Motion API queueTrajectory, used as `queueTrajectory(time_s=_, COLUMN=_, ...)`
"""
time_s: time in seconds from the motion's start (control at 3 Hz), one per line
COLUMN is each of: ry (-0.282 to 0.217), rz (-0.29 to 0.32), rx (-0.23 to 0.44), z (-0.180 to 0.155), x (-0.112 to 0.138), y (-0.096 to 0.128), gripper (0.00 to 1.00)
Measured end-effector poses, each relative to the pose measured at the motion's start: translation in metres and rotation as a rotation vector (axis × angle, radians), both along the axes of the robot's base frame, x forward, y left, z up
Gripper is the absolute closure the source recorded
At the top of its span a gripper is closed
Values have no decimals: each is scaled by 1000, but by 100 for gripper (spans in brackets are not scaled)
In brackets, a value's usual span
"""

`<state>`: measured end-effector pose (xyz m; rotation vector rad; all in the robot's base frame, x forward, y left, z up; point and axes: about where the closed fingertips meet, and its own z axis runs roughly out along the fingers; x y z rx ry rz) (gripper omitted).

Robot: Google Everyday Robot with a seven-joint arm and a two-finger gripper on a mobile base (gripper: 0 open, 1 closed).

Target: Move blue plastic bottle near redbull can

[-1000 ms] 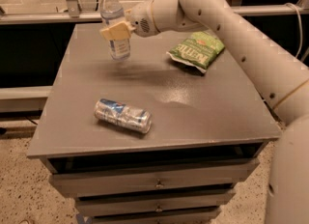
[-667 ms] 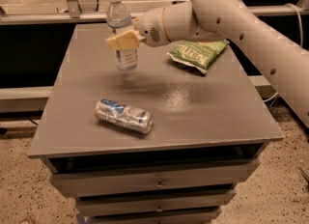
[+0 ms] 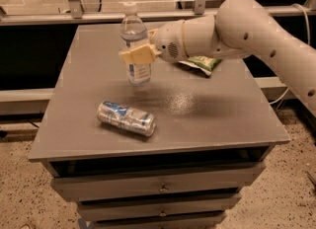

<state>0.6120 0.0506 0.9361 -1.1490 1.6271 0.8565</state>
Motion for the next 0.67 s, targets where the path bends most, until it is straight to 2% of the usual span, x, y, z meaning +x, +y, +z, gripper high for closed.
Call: queueTrajectory(time_s=0.67, ry=29, rz=33, rx=52, z=-15, x=-20, y=4, gripper=51)
